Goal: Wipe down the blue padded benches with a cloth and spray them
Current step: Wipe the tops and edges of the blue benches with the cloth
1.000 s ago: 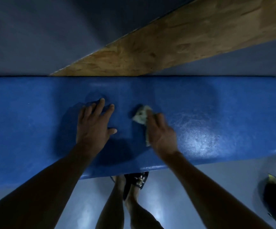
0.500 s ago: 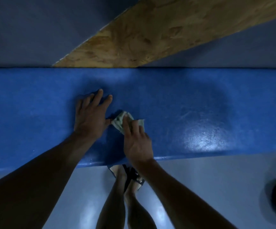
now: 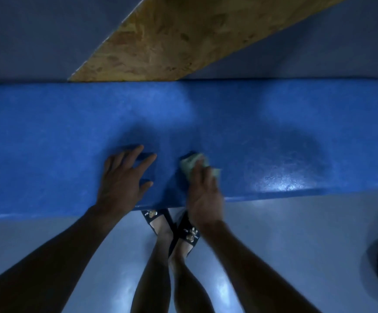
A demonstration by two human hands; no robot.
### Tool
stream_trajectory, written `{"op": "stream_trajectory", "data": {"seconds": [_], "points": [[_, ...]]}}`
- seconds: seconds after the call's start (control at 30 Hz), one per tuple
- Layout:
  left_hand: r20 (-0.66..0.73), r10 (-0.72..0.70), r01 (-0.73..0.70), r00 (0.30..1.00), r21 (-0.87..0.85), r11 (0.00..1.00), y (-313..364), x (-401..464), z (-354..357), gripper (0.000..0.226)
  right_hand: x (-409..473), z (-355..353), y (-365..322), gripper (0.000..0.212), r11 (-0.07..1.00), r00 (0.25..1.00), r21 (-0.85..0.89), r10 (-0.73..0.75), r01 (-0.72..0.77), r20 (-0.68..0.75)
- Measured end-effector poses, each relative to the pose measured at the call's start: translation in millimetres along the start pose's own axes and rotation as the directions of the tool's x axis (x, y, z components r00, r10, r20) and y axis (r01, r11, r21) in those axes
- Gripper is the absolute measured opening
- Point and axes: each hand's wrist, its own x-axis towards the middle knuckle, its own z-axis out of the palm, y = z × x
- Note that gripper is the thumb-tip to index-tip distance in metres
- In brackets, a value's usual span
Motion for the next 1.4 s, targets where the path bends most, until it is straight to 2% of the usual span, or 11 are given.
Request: {"op": "stream_trajectory", "data": {"seconds": [0.1,0.2,0.3,0.4,0.53,0.6,0.7,0.87,1.07,1.23,1.4], "points": [[0.018,-0.003,0.002,1.000,0.014,1.000,7.6,-15.2,7.2,0.076,-22.1,-1.1,-23.3,0.069,0.963,0.959,0.017,-0.269,0.269,0.089],[0.039,-0.025,0.025,0.999,0.003,1.000,11.5,-15.0,5.8,0.079,-15.4,-12.1,26.9,0.063,0.939,0.940,-0.056,-0.335,0.339,0.070],[0.067,-0.043,0.043,0.997,0.004,0.999,14.1,-7.7,0.4,0.078,-14.6,-37.1,106.8,0.062,0.988,0.995,-0.121,-0.097,0.100,0.037],[0.090,-0.064,0.063,0.994,0.014,0.998,19.4,-8.3,-0.7,0.075,-25.9,-60.3,158.6,0.080,0.974,0.979,-0.105,0.204,-0.201,0.019],[0.074,-0.080,0.079,0.994,0.009,0.997,22.3,-9.3,1.1,0.076,-29.0,-36.3,117.5,0.088,0.907,0.907,0.023,0.420,-0.420,-0.005],[0.082,-0.083,0.084,0.993,-0.005,0.996,21.4,-9.4,1.9,0.077,-36.5,-17.6,67.4,0.084,0.914,0.922,0.121,0.382,-0.386,0.058],[0.058,-0.055,0.055,0.997,-0.007,0.998,20.0,-10.8,3.4,0.078,-59.4,-2.8,5.8,0.081,0.973,0.984,0.182,0.120,-0.143,0.128],[0.067,-0.029,0.030,0.997,-0.001,1.000,18.6,-13.9,3.5,0.083,-52.1,-18.1,39.3,0.081,0.986,0.968,0.099,-0.152,0.134,0.201],[-0.024,0.018,-0.020,1.000,-0.071,0.997,6.4,-32.5,7.9,0.074,-30.8,-54.9,138.9,0.060,0.962,0.963,0.040,0.268,-0.269,0.036],[-0.086,-0.001,-0.007,0.996,-0.089,0.996,-18.3,-59.3,10.8,0.070,-29.3,-36.5,95.1,0.060,0.862,0.864,0.094,0.503,-0.499,-0.027],[-0.078,-0.008,0.002,0.997,-0.086,0.996,-53.2,-79.1,12.2,0.069,-45.7,-3.9,-16.7,0.072,0.909,0.929,0.191,0.364,-0.369,0.065]]}}
